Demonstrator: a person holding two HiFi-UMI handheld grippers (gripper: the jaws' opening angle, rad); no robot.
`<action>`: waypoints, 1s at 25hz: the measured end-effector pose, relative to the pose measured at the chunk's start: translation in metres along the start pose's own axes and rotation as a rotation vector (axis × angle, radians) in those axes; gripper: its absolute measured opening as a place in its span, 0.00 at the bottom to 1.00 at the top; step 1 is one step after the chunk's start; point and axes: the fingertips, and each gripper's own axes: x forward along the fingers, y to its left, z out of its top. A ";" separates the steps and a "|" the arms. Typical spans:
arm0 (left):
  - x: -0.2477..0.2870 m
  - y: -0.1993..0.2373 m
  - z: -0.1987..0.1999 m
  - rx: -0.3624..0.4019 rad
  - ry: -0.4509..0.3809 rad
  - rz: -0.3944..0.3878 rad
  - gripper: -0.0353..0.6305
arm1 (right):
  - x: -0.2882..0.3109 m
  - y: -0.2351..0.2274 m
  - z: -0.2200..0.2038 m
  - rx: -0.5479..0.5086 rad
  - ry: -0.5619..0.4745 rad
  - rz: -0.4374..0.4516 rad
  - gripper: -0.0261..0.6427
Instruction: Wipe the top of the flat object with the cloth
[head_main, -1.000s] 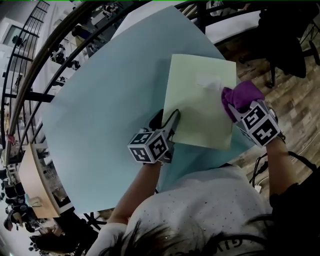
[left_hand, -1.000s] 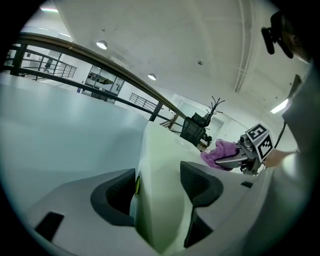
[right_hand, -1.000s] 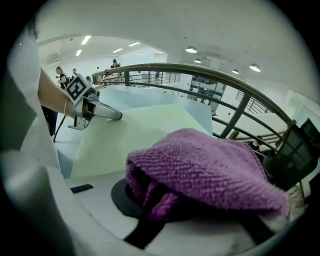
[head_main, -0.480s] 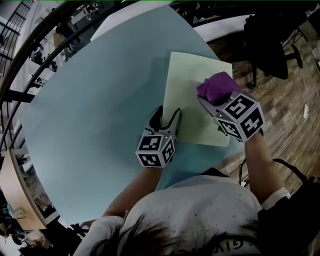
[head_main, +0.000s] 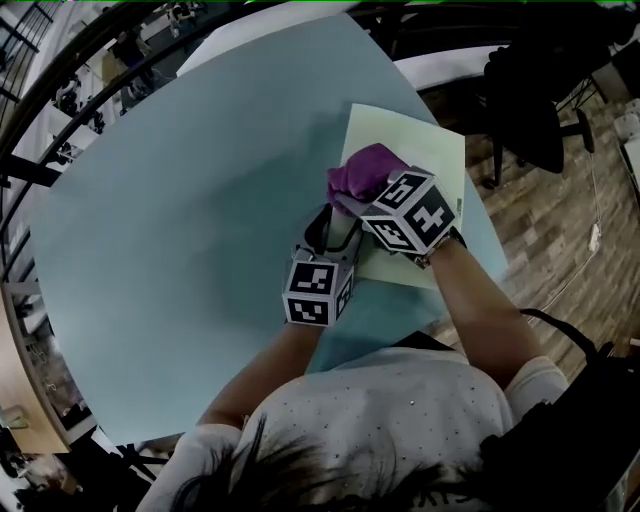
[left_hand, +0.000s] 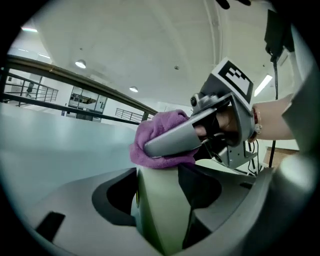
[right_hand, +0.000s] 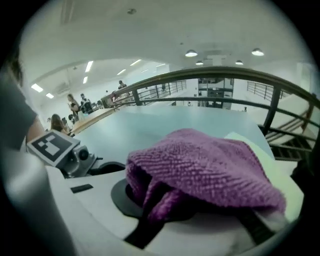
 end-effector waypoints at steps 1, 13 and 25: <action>-0.001 0.000 0.000 0.006 -0.004 -0.001 0.43 | -0.004 -0.002 -0.003 0.037 0.000 -0.002 0.09; -0.005 0.003 0.004 0.039 -0.021 0.016 0.43 | -0.077 -0.044 -0.080 0.213 -0.015 -0.232 0.09; -0.004 -0.001 0.007 0.059 -0.045 0.018 0.43 | -0.151 -0.070 -0.147 0.298 -0.022 -0.402 0.09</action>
